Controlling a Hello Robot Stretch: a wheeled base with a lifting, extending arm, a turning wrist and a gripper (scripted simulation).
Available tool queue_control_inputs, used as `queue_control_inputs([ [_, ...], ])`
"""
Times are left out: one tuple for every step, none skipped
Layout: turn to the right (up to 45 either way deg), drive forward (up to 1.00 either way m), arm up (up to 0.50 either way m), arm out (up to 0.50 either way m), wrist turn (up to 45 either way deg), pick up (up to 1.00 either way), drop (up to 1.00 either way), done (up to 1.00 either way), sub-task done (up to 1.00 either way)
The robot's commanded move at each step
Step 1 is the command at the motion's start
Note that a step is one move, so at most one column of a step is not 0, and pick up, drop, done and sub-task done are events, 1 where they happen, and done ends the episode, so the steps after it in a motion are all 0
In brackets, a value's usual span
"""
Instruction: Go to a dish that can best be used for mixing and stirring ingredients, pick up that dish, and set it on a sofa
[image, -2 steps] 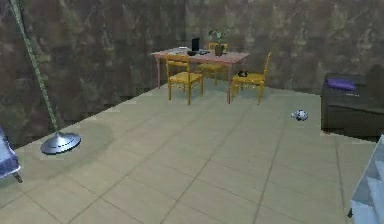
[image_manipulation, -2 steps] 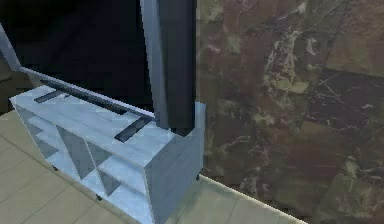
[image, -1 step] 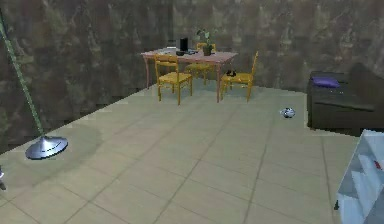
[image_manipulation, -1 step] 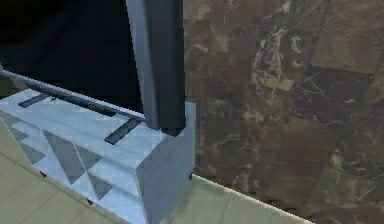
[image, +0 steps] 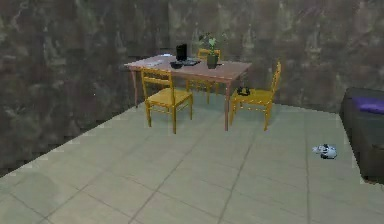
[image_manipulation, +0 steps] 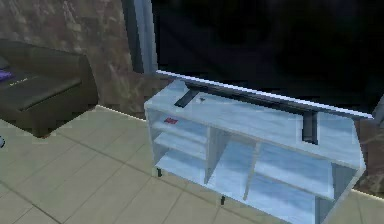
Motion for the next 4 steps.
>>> queue_control_inputs([
  [0.0,1.0,0.0,0.0,0.0,0.0,0.0,0.0,0.0],
  [0.0,0.85,0.0,0.0,0.0,0.0,0.0,0.0,0.0],
  [-45.0,0.0,0.0,0.0,0.0,0.0,0.0,0.0,0.0],
  [-45.0,0.0,0.0,0.0,0.0,0.0,0.0,0.0,0.0],
])
